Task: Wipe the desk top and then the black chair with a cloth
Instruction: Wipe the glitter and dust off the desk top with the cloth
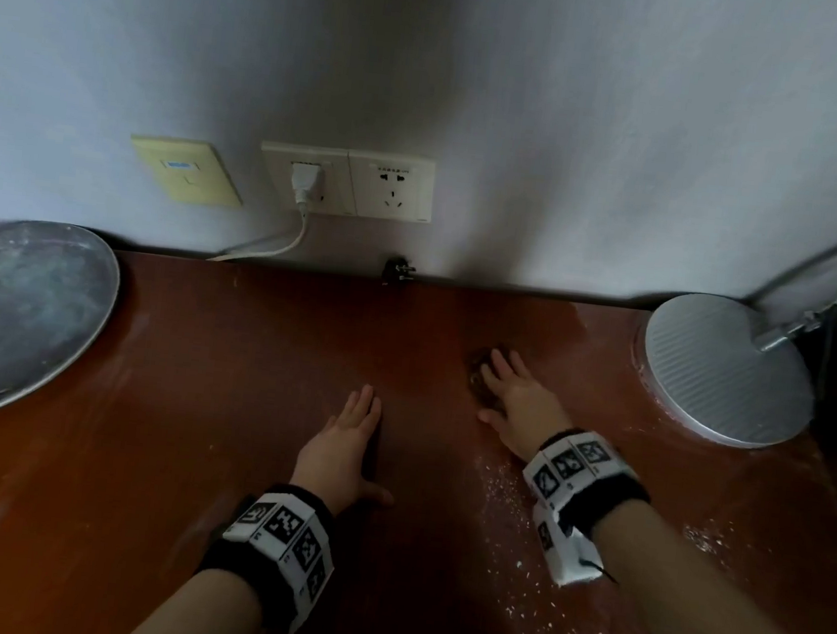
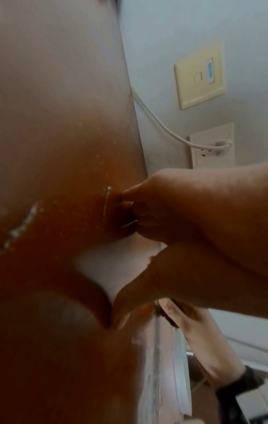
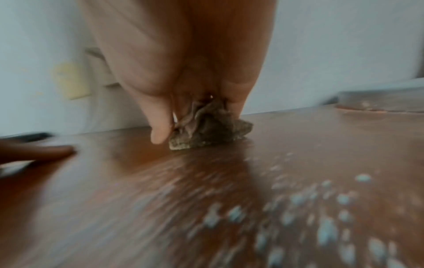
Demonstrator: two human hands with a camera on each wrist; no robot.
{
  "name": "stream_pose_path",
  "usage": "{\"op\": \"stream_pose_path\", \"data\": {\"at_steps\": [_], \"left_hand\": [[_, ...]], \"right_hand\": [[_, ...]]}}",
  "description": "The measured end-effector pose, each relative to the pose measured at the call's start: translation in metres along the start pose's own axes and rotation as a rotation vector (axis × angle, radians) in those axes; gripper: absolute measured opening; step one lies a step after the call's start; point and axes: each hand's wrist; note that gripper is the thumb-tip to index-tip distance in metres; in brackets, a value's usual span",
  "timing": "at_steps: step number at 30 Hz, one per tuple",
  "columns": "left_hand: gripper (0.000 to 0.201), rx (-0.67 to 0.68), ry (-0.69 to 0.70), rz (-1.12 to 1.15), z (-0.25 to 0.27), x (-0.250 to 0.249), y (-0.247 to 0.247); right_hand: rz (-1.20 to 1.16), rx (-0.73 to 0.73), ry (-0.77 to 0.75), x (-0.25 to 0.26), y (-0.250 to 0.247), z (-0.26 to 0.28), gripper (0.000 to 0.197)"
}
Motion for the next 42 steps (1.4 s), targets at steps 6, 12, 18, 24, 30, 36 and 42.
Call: {"op": "stream_pose_path", "data": {"at_steps": [6,12,18,24,30,36,42], "left_hand": [[0.118,0.069,0.018,-0.038,0.007,-0.017,0.004],[0.119,0.081,0.041,-0.096,0.027,-0.03,0.018],[0.117,0.06,0.011,-0.108,0.026,-0.038,0.018],[0.109,0.06,0.04,-0.095,0.04,-0.035,0.03],[0.107,0.038,0.044,-0.08,0.046,-0.033,0.036],[0.104,0.033,0.053,-0.094,0.052,-0.034,0.042],[0.101,0.027,0.059,-0.112,0.063,-0.035,0.05]], "right_hand": [[0.126,0.156,-0.246,0.007,0.018,0.031,0.058],[0.007,-0.045,0.165,-0.048,-0.008,0.027,0.063],[-0.046,0.066,-0.265,0.035,0.051,0.1,0.057],[-0.045,0.046,0.067,-0.026,0.013,0.065,0.053],[-0.003,0.049,-0.047,0.006,0.034,0.101,0.057],[0.214,-0.068,-0.021,-0.012,0.03,0.109,0.057],[0.051,-0.067,0.221,-0.037,0.028,0.116,0.053]]}}
Point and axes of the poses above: each hand's wrist, its own z-axis away from the middle knuckle, its own y-axis out of the palm, x = y × z, and after that the axes turned 5 degrees about y, right-handed
